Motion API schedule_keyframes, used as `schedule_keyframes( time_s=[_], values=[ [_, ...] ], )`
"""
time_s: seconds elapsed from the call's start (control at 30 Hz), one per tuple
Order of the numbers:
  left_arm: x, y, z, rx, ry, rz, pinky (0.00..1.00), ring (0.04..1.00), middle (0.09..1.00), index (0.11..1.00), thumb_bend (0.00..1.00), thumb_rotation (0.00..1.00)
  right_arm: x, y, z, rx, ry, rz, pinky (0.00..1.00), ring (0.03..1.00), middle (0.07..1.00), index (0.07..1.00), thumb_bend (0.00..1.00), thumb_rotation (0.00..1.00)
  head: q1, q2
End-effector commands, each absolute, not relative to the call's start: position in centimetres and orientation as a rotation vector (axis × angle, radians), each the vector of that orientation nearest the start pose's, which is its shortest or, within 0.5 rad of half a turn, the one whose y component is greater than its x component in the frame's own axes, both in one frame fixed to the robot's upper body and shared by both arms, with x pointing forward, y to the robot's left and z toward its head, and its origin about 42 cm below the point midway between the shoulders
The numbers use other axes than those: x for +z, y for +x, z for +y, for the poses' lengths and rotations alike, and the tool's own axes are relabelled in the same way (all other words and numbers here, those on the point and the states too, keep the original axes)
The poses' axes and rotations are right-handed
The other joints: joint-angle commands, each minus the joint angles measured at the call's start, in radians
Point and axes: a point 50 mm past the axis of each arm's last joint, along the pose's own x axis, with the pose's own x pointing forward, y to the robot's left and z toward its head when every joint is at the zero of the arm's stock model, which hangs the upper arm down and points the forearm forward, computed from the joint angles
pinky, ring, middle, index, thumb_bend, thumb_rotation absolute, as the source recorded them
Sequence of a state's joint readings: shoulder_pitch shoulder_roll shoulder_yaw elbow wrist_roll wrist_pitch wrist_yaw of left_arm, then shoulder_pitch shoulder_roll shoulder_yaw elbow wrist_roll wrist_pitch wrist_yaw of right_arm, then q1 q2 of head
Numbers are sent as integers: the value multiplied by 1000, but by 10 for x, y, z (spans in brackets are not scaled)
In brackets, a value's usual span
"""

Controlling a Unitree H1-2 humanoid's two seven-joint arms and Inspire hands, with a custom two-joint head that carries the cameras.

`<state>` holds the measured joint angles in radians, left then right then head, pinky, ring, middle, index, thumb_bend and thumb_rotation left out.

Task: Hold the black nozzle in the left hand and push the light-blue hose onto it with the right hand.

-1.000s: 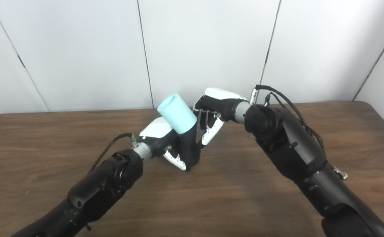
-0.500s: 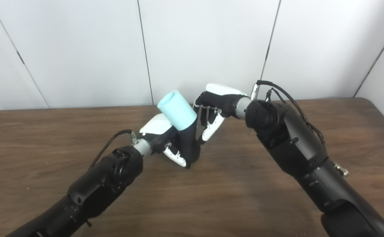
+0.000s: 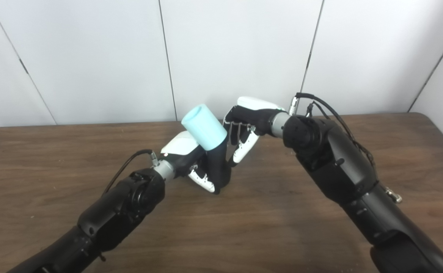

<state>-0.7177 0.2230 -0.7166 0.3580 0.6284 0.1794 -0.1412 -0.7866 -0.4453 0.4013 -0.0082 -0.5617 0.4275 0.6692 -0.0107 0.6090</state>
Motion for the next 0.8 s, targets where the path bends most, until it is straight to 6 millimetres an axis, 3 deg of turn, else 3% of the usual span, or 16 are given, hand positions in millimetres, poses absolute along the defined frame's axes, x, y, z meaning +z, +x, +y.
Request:
schedule_keyframes(
  time_s=[0.0,0.2,0.23,0.27,0.3,0.37,0.43,0.53,0.63,0.77],
  values=[
    [110,411,110,-799,1381,30,519,498,484,483,527,0,366,451,-192,474,-1229,-166,327,407,456,526,518,0,-1,1],
    [110,413,110,-799,1385,35,458,443,454,486,528,0,376,451,-191,445,-1220,-176,341,404,516,540,513,0,3,-3],
    [110,414,110,-800,1384,37,460,445,453,486,528,0,376,451,-191,444,-1218,-176,374,440,628,658,522,0,3,-3],
    [110,414,110,-799,1383,38,461,445,453,487,528,0,377,451,-192,447,-1220,-174,386,453,665,698,525,0,4,-5],
    [110,414,110,-799,1382,38,468,448,452,487,528,0,377,450,-192,449,-1222,-172,429,551,712,736,681,0,4,-5],
    [110,413,111,-797,1378,39,481,456,456,487,528,0,380,451,-193,462,-1263,-156,507,677,771,778,818,17,5,-5],
    [111,413,112,-794,1372,41,483,458,453,487,528,0,384,449,-193,463,-1305,-152,653,826,888,857,861,51,5,-4],
    [110,413,112,-795,1373,42,491,473,471,485,528,0,389,446,-194,435,-1325,-188,730,920,976,939,908,82,3,-2],
    [110,413,111,-799,1380,42,505,486,490,482,526,0,392,444,-194,393,-1342,-240,795,988,998,992,980,169,3,-2],
    [110,412,112,-802,1380,43,514,496,499,480,525,0,396,444,-193,360,-1334,-272,878,1000,1000,1000,1000,310,5,-1]
  ],
)
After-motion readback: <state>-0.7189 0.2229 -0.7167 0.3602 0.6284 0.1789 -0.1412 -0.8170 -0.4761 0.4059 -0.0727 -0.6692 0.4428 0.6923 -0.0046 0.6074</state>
